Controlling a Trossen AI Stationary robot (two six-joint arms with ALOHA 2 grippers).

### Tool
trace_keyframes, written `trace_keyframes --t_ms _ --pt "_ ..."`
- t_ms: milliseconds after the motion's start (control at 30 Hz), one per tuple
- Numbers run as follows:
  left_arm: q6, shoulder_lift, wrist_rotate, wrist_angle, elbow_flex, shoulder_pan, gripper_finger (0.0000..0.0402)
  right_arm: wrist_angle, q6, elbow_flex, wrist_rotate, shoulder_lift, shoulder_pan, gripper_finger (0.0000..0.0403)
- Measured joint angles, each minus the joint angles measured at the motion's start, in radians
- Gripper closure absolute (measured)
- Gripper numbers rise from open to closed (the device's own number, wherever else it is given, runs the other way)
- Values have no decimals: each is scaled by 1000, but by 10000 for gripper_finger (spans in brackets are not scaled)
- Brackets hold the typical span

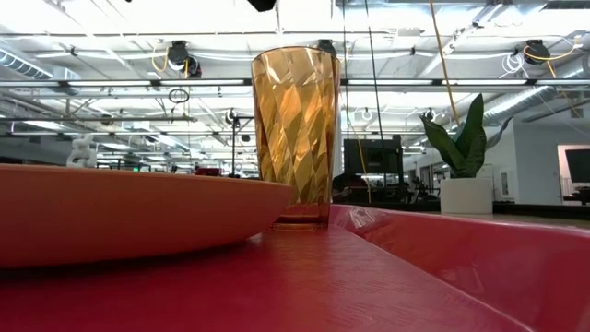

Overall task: Pick and place plate/cup/fork/spoon on tray
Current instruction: Put the pink fork on the red serving tray to the left of the orange plate

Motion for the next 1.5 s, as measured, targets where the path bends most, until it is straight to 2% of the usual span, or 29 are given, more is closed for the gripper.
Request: trace_keyframes --t_ms 500,633,800,900,1133,1300,1500 --pt "10 0 3 -5 0 5 373 78 12 0 -2 41 -5 367" --pt "16 0 4 -1 0 10 370 75 14 0 -4 41 -5 360" --pt "9 0 9 1 0 11 370 77 28 0 -4 41 -3 316" --pt "13 0 14 6 0 12 372 76 29 22 -5 54 -2 302" --pt "12 0 41 2 -2 11 368 71 39 135 -28 182 5 330" --pt "-3 0 53 11 -1 1 368 37 50 146 -40 168 -5 353" --pt "-14 0 56 6 0 0 367 6 32 146 -47 152 -4 358"
